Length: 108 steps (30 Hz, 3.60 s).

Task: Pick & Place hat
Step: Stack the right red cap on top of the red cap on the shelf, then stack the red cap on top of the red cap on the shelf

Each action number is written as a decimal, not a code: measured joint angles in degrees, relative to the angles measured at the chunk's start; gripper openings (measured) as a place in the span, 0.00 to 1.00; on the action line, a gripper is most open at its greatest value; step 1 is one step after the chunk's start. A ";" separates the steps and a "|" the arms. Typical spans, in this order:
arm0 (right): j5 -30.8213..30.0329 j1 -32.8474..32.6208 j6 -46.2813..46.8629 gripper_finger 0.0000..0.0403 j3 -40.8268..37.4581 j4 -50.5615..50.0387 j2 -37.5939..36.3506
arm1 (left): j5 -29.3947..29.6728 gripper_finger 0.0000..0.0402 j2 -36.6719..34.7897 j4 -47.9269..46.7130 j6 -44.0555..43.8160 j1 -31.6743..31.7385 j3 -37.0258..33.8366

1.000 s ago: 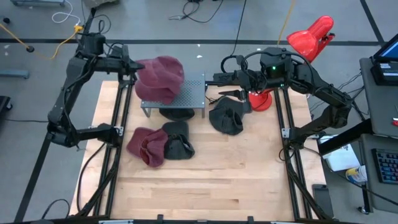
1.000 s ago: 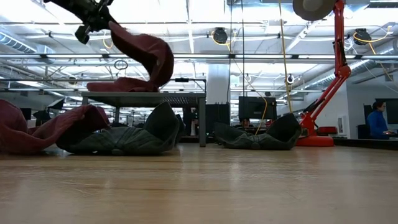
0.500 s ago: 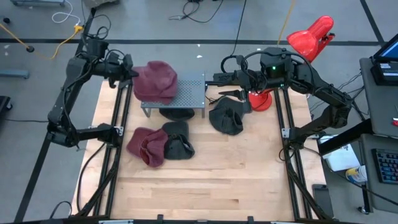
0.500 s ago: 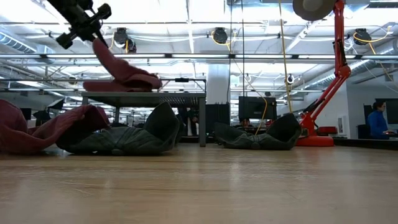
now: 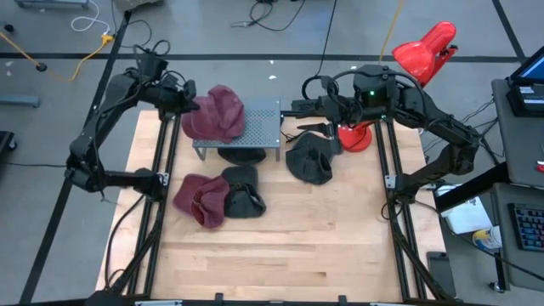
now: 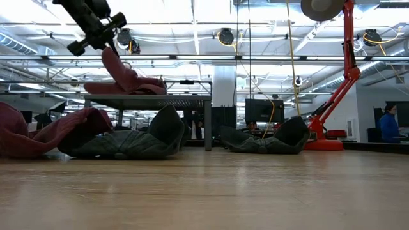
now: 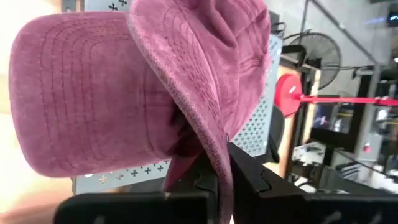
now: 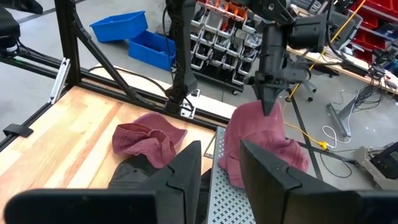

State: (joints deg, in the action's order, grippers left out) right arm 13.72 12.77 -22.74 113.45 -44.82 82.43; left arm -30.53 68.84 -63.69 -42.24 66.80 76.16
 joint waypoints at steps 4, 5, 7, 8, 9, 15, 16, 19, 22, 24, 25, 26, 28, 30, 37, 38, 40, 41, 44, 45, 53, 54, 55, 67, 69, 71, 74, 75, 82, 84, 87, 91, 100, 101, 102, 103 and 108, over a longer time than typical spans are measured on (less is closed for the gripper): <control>0.04 -0.02 0.92 0.26 0.00 0.11 0.00 | 0.83 0.03 1.43 0.96 -0.06 -1.17 0.00; 0.04 -0.02 1.03 0.26 0.00 0.10 0.00 | 0.85 0.05 1.61 1.01 -0.25 -1.17 0.00; 0.04 -0.02 1.04 0.26 0.00 -0.17 0.00 | 1.33 0.11 1.94 0.96 -0.28 -1.15 0.00; 0.04 -0.02 1.05 0.26 0.00 -0.28 0.00 | 1.70 0.14 2.06 0.84 -0.24 -1.15 -0.05; 0.04 -0.02 1.05 0.26 0.00 -0.40 0.00 | 2.06 0.18 2.10 0.74 -0.26 -1.15 -0.09; 0.06 -0.02 1.05 0.26 0.00 -0.46 0.00 | 3.04 0.43 2.01 0.78 0.79 -1.04 -0.09; 0.06 -0.02 1.05 0.26 0.00 -0.46 0.00 | 3.43 0.46 1.99 0.72 0.28 -0.90 -0.09; 0.07 -0.02 1.05 0.26 0.00 -0.47 0.00 | 7.05 0.55 1.99 -1.09 -2.73 -0.67 -0.09; 0.08 -0.03 1.05 0.26 0.00 -0.66 0.00 | 10.51 0.59 1.99 -4.36 -3.55 -0.67 -0.09; 0.09 -0.11 1.05 0.26 0.00 -0.96 0.00 | 12.42 0.60 1.99 -5.74 -3.49 -0.80 -0.09; 0.08 -0.11 1.05 0.26 0.00 -0.90 0.00 | 13.49 0.59 1.99 -6.38 -3.31 -1.01 -0.09; 0.11 -0.11 1.03 0.26 0.00 -0.90 0.00 | 14.84 0.58 1.99 -7.10 -3.15 -1.32 -0.09; 0.11 -0.11 0.89 0.26 0.00 -0.87 0.00 | 18.06 0.56 1.95 -7.64 -3.03 -1.98 -0.09; 0.11 -0.11 0.76 0.26 0.00 -0.89 0.00 | 21.26 0.53 1.80 -7.66 -2.95 -2.66 -0.09; 0.17 -0.11 -0.63 0.26 0.00 -0.83 0.00 | 30.09 0.45 1.58 -9.10 -2.97 -4.36 -0.09; 0.17 -0.11 -0.61 0.26 0.00 -0.83 0.00 | 30.71 0.45 1.58 -9.71 -2.94 -4.33 -0.09; 0.17 -0.11 -0.61 0.26 0.00 -0.85 0.00 | 31.92 0.44 1.58 -10.68 -2.93 -4.30 -0.09; 0.17 -0.11 -0.61 0.26 0.00 -0.85 0.00 | 32.36 0.44 1.58 -10.96 -2.93 -4.30 -0.09; 0.19 -0.11 -0.59 0.26 0.00 -0.89 0.00 | 32.52 0.46 1.55 -11.17 -2.95 -4.30 -0.03; 0.18 -0.11 -0.57 0.26 0.00 -0.90 0.00 | 32.30 0.46 1.55 -11.20 -2.93 -4.30 0.14; 0.13 -0.11 -0.55 0.26 0.00 -0.90 0.00 | 29.10 0.53 1.53 -11.25 -0.26 -5.87 9.35; 0.11 -0.11 -0.53 0.26 0.00 -0.88 0.00 | 29.08 0.54 1.51 -11.37 -0.16 -6.66 10.76; 0.08 -0.11 -0.52 0.26 0.00 -0.87 0.00 | 29.01 0.55 1.51 -11.73 -0.05 -7.55 12.02; -0.09 -0.13 4.64 0.26 0.00 0.39 0.00 | 17.47 0.55 1.51 -19.80 9.24 -23.97 15.47; -0.10 -0.13 5.64 0.26 0.00 0.42 0.13 | 17.49 0.55 1.51 -21.54 12.23 -28.51 15.47; -0.08 -0.13 6.52 0.26 0.02 0.43 0.54 | 17.47 0.55 1.51 -22.79 15.63 -33.00 15.47; -0.11 -0.13 8.73 0.26 0.00 -0.06 1.11 | 17.47 0.55 1.51 -25.96 21.26 -39.75 15.47; -0.10 -0.15 8.97 0.26 0.00 -0.03 1.39 | 17.47 0.56 1.51 -26.46 22.95 -41.90 15.47; -0.13 -0.15 8.58 0.26 0.00 -1.03 3.44 | 13.26 0.55 1.53 -26.40 30.89 -56.47 15.15; -0.12 -0.15 8.54 0.26 0.00 -0.93 3.90 | 13.12 0.55 1.53 -26.34 31.90 -60.75 15.15; -0.12 -0.15 8.56 0.26 0.00 -0.84 4.54 | 13.14 0.56 1.55 -26.30 31.78 -67.35 15.15; -0.13 -0.15 10.82 0.26 0.00 -1.29 4.65 | 17.10 0.56 1.62 -26.31 31.60 -76.81 15.12; -0.13 -0.41 14.73 0.26 0.00 -1.26 4.60 | 26.53 0.53 2.13 -26.28 27.67 -91.69 5.01; -0.13 -0.52 14.52 0.26 0.00 -1.29 4.59 | 26.52 0.53 2.17 -26.19 26.24 -92.78 3.02; -0.14 -0.70 14.25 0.26 0.00 -1.29 4.59 | 26.53 0.53 2.17 -25.85 24.73 -93.81 1.01; -0.13 -0.90 14.01 0.26 0.00 -1.27 4.61 | 26.54 0.53 2.16 -25.19 23.23 -94.76 -1.15; -0.18 -1.74 13.85 0.26 0.00 -0.88 4.61 | 26.21 0.53 2.14 -17.12 19.13 -98.47 -12.78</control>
State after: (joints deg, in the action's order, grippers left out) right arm 13.54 11.03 -8.90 113.45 -45.70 87.05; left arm -4.32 70.98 -80.81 -23.12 -31.67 63.38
